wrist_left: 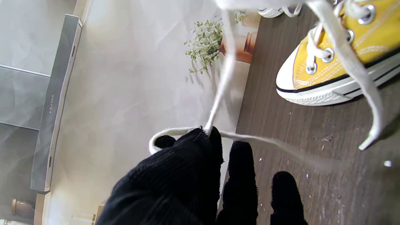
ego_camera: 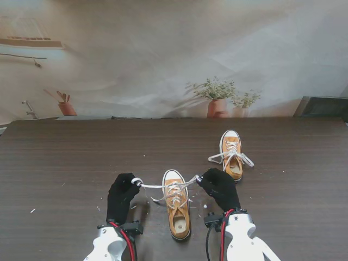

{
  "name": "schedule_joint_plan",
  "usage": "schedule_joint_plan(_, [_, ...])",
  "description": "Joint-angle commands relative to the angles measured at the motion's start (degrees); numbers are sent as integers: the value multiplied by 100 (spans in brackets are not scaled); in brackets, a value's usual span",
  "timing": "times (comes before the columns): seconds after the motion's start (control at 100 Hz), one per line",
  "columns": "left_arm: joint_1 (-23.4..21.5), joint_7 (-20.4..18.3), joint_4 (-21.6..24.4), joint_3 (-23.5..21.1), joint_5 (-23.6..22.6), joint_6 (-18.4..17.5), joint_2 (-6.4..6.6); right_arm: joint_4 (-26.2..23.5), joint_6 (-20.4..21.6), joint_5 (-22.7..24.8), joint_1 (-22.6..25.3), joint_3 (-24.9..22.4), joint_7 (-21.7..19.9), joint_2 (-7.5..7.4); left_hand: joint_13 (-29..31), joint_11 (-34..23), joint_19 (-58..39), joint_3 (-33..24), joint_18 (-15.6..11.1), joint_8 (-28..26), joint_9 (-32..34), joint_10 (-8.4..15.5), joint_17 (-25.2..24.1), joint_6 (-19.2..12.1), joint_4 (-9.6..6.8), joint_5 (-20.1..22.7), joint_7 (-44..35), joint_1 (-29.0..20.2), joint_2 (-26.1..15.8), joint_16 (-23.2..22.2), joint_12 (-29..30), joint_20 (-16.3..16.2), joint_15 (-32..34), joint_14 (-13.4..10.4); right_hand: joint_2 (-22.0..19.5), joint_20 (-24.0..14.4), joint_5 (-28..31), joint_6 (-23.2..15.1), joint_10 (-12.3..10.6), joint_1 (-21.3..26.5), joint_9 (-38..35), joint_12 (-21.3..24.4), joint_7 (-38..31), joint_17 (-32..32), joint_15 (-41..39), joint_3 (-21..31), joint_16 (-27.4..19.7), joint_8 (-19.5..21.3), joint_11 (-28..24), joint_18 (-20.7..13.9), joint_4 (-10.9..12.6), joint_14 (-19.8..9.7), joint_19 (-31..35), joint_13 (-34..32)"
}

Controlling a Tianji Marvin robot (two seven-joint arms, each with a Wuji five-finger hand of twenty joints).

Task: Tie the shoelaces into a bow on the shoes

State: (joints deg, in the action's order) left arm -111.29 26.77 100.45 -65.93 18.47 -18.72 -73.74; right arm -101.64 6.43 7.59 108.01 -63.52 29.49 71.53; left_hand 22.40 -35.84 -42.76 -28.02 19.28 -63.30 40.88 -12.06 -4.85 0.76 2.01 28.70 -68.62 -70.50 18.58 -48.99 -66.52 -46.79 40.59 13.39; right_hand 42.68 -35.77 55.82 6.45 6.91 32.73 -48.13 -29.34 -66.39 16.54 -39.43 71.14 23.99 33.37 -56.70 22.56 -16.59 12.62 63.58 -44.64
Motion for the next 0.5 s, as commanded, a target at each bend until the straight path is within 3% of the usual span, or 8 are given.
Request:
schedule_joint_plan(0.0, [-12, -72, -20, -34, -36, -17, 5, 60, -16, 77, 11, -57, -1, 87, 107, -291, -138, -38, -407, -2, 137, 170, -32, -800, -150, -112, -76, -347, -209, -134, -105, -54, 130, -72, 502, 53, 349, 2, 8, -186, -293, 85, -199, 179, -118, 495, -111, -203, -79, 47, 73, -61, 200, -253])
schedule_joint_plan(0.12, [-4, -73, -52, -81, -49, -50, 5, 73, 44, 256, 77, -168, 306, 138, 109, -290, -169, -30, -406, 22, 137, 174, -32, -809, -154, -114, -79, -347, -208, -124, -99, -47, 137, -78, 697, 102, 538, 3, 32, -175, -495, 91, -171, 309, -176, 683, -115, -268, -57, 79, 151, -59, 317, -435])
schedule_joint_plan(0.24, [-8, -112, -74, -108, -65, -59, 15, 14, 100, 358, 187, -294, 284, 110, 107, -275, -194, -7, -406, 48, 133, 179, -32, -805, -158, -118, -72, -347, -207, -114, -80, -39, 142, -76, 667, 131, 530, -25, 37, -190, -509, 90, -118, 294, -179, 643, -122, -270, -42, 81, 138, -50, 335, -444])
schedule_joint_plan(0.34, [-9, -124, -107, -89, -56, -66, 15, -16, 111, 420, 245, -346, 126, 56, 109, -256, -205, 25, -406, 86, 130, 178, -31, -796, -158, -116, -47, -347, -211, -108, -63, -29, 148, -78, 302, 223, 333, -355, 45, -221, -450, 46, 125, 183, -118, 232, -149, -271, 20, 116, -5, -4, 292, -372])
schedule_joint_plan(0.41, [-7, -156, -153, -80, -27, -82, 19, 1, 129, 516, 267, -369, -81, -7, 103, -230, -227, 51, -410, 124, 131, 178, -24, -794, -161, -112, -24, -347, -220, -102, -41, -27, 152, -77, 3, 246, 154, -798, 34, -210, -440, 46, 421, 131, -87, -119, -144, -496, 139, 116, -115, 18, 256, -386])
schedule_joint_plan(0.49, [-19, -172, -204, -79, 6, -122, 17, 121, 228, 807, 229, -355, -175, -65, 104, -211, -250, 82, -411, 166, 130, 184, -28, -805, -169, -96, -13, -347, -222, -92, -29, -22, 154, -85, -2, 251, -140, -1160, 49, -64, -451, 76, 754, 122, -40, -223, -135, -864, 280, 143, -74, 51, 239, -401])
